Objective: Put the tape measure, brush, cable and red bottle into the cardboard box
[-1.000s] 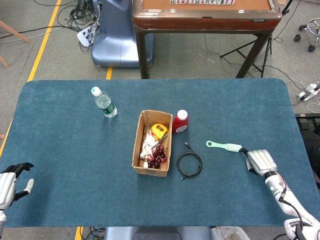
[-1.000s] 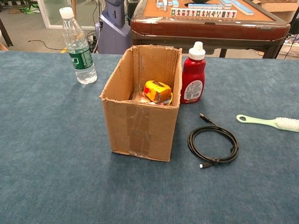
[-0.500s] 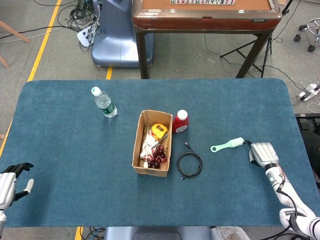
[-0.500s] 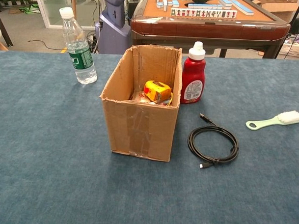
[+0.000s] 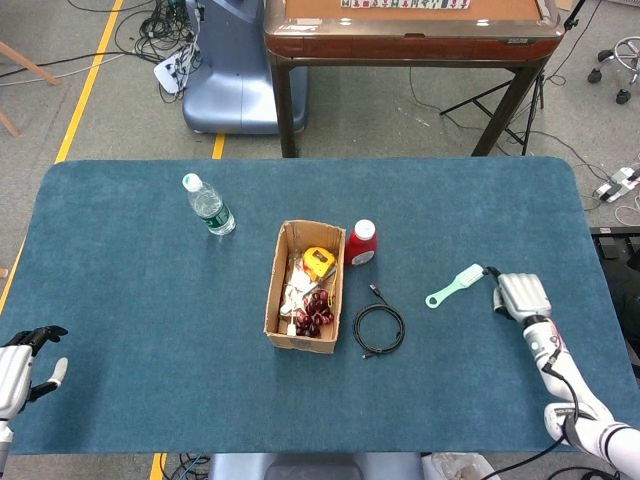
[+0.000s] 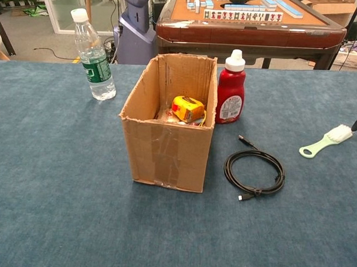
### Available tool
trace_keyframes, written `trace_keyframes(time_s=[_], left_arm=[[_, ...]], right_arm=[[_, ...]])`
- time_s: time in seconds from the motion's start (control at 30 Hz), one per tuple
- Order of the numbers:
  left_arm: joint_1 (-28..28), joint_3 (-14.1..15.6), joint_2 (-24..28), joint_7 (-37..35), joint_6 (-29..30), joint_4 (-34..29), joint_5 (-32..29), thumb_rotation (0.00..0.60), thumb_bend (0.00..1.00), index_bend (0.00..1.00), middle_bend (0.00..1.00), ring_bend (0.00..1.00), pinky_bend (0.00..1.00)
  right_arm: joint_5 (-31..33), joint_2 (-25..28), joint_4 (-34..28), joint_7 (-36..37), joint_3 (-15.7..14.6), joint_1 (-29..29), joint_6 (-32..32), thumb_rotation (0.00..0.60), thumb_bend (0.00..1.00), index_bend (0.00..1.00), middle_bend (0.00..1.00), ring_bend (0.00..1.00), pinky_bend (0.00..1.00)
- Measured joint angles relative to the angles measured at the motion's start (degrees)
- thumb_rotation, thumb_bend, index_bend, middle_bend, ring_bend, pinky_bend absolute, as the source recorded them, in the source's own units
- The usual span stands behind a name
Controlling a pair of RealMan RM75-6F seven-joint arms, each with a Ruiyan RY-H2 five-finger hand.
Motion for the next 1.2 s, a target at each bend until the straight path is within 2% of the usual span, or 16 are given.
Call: trace_keyframes(time_s=[0.1,0.2,0.27,0.37,0.43,0.5,0.6,0.63,0.73,0.83,1.0,1.2], left_arm=[[-0.03,0.05,0.00,0.05,-0.09,0.01,0.03,0.600,0.35,0.34,0.41,0.35,0.55],[0.00,0.07,0.01,0.04,-0.05,0.01,0.06,0.600,0.35,0.34,0.41,0.35,0.55],[0.00,0.06,0.00,0.04,-0.02,0.02,0.05,0.600,0.35,0.34,0.41,0.35,0.55],[0.00,0.10,-0.03,0.15,0.01,-0.05,0.20,0.600,0.35,0.34,0.41,0.35,0.55],[-0.03,0.14,-0.08,0.32,0.01,-0.07,0.28,0.600,0.35,0.34,0.41,0.35,0.55],[-0.05,0.18,-0.15,0.43,-0.06,-0.09,0.31,0.600,0.35,0.34,0.41,0.35,0.55],[-0.09,0.17,-0.19,0.51,-0.13,-0.06,0.23,0.600,0.35,0.34,0.41,0.35,0.55],[-0.08,0.16,-0.19,0.44,-0.14,-0.06,0.19,0.600,0.35,0.34,0.41,0.35,0.55],[-0.06,0.12,-0.15,0.28,-0.11,-0.04,0.13,0.600,0.35,0.34,0.41,0.35,0.55],[-0.05,0.11,-0.10,0.16,-0.06,-0.07,0.17,0.600,0.35,0.34,0.41,0.35,0.55],[-0.04,0.09,-0.03,0.03,-0.08,-0.09,0.13,0.600,0.35,0.34,0.41,0.35,0.55],[0.01,0.01,0.05,-0.26,0.01,-0.09,0.03,0.600,0.35,0.34,0.41,0.35,0.55]], right_arm=[[-0.86,-0.03,0.00,1.12,0.15,-0.15,0.88,0.600,0.94,0.25,1.00,1.00,1.00],[-2.49,0.53,-1.06,3.69,0.14,-0.72,2.64,0.600,0.88,0.26,1.00,1.00,1.00],[-4.29,1.22,-2.09,6.25,0.05,-1.37,4.82,0.600,0.81,0.29,0.99,0.99,1.00],[-7.42,2.50,-3.72,9.19,-0.27,-2.47,8.98,0.600,0.62,0.31,0.89,0.91,0.98],[-9.64,3.46,-4.94,10.19,-0.55,-3.22,12.11,0.600,0.47,0.32,0.77,0.82,0.91],[-11.30,4.10,-5.83,10.25,-0.73,-3.76,14.69,0.600,0.33,0.35,0.64,0.69,0.79],[-13.33,4.47,-6.44,8.51,-0.83,-4.30,18.01,0.600,0.21,0.40,0.46,0.45,0.58],[-13.68,4.40,-6.42,7.29,-0.80,-4.36,18.62,0.600,0.19,0.41,0.41,0.38,0.50],[-14.22,3.77,-5.89,3.75,-0.61,-4.23,19.49,0.600,0.14,0.42,0.30,0.24,0.33],[-14.39,2.41,-4.43,0.35,-0.28,-3.67,19.67,0.600,0.11,0.43,0.23,0.15,0.22],[-13.78,-1.19,-0.64,-2.25,0.92,-2.10,19.19,0.600,0.05,0.43,0.20,0.11,0.18],[-13.62,-3.81,3.11,-3.21,1.30,0.91,15.38,0.600,0.08,0.43,0.18,0.08,0.16]])
